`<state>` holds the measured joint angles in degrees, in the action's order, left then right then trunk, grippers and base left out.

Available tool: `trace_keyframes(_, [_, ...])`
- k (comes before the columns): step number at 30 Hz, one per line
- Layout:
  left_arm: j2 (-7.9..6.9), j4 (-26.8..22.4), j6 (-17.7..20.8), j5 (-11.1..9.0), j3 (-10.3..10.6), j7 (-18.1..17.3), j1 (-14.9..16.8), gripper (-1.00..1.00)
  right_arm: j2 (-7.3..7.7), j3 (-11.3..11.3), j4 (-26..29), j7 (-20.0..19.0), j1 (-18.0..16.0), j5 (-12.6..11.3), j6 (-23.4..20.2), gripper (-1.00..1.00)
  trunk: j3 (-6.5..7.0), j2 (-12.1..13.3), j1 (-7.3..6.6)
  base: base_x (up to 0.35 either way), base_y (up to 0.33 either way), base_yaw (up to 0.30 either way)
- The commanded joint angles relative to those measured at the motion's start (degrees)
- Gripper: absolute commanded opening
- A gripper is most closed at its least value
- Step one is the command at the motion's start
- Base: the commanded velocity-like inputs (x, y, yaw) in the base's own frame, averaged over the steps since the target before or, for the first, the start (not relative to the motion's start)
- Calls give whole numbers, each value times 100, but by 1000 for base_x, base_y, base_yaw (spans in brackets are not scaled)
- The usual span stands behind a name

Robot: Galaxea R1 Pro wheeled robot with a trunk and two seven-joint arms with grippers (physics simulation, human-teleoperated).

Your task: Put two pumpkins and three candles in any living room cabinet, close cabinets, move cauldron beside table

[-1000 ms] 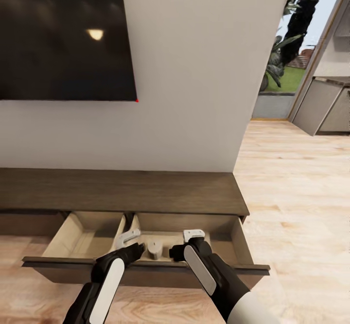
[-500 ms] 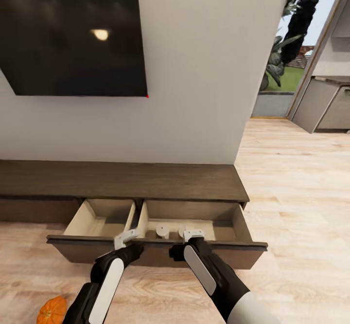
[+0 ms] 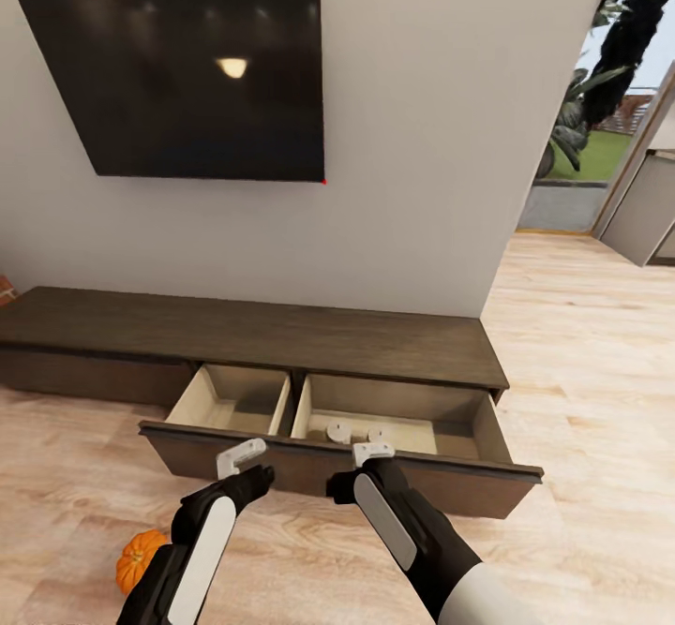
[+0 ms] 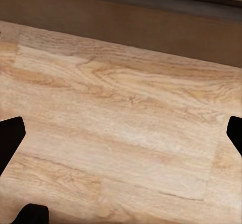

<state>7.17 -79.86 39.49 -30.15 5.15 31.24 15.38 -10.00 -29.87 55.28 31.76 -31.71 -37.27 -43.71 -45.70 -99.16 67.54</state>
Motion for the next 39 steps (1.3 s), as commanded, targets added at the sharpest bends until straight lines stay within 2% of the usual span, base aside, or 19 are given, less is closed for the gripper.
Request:
trace_keyframes(1, [-3, -1, -7, -1, -12, -1, 0, 100, 0, 0, 0, 1, 0, 0, 1, 100, 0, 0, 0, -1, 0, 4])
trace_keyframes(6, [-13, -3, -7, -6, -86, -11, 0, 100, 0, 1, 0, 3, -1, 0, -1, 100, -4, 0, 0, -32, 14, 50])
trace_keyframes(14, [-14, -4, 8, 0, -129, -13, 0, 100, 0, -16, 0, 13, -1, 0, -34, 100, -46, 0, 0, -207, 133, 210])
trace_keyframes(20, [-18, -3, 42, -7, -400, -20, 0, 100, 0, -18, 0, 69, -1, 7, -48, 100, -86, 0, 0, -64, 38, 215])
trace_keyframes(25, [-81, 21, 247, 6, -685, -28, 0, 100, 0, -32, 55, 363, -1, 1, -68, 100, -118, 0, 0, -6, 4, 221])
trace_keyframes(27, [-208, 107, 325, -2, -852, -41, 0, 100, 0, -34, 81, 416, 1, -4, -78, 100, -130, 0, 0, -1, 1, 232])
trace_keyframes(28, [-401, 317, 357, -18, -1079, -54, 0, 100, 0, -33, 102, 435, 0, -2, -97, 100, -136, 0, 0, -1, 0, 234])
trace_keyframes(29, [-524, 521, 365, -27, -1225, -76, 0, 100, 0, -31, 115, 442, -1, 1, -125, 100, -142, 0, 0, 0, 0, 234])
trace_keyframes(30, [-580, 639, 367, -30, -1292, -102, 0, 100, 0, -32, 120, 444, -1, 0, -147, 100, -147, 0, 0, 0, 0, 235])
trace_keyframes(34, [-949, 1618, 302, 9, -1661, -632, -15, 100, 0, -31, 127, 450, 50, 10, -190, 100, -170, 0, 0, 0, 0, 235])
trace_keyframes(36, [-1101, 2020, 132, 25, -1715, -841, -25, 100, 0, -29, 125, 448, 76, 14, -126, 100, -180, 0, 0, 0, 0, 241])
trace_keyframes(37, [-1234, 2421, -149, 27, -1743, -985, -30, 100, 0, -28, 106, 446, 172, 16, 25, 100, -185, 0, 0, 0, 0, 255])
trace_keyframes(39, [-1374, 3078, -675, 40, -1762, -1113, -34, 100, 0, -33, 82, 441, 561, 15, 391, 100, -194, 0, 0, 0, 0, 261])
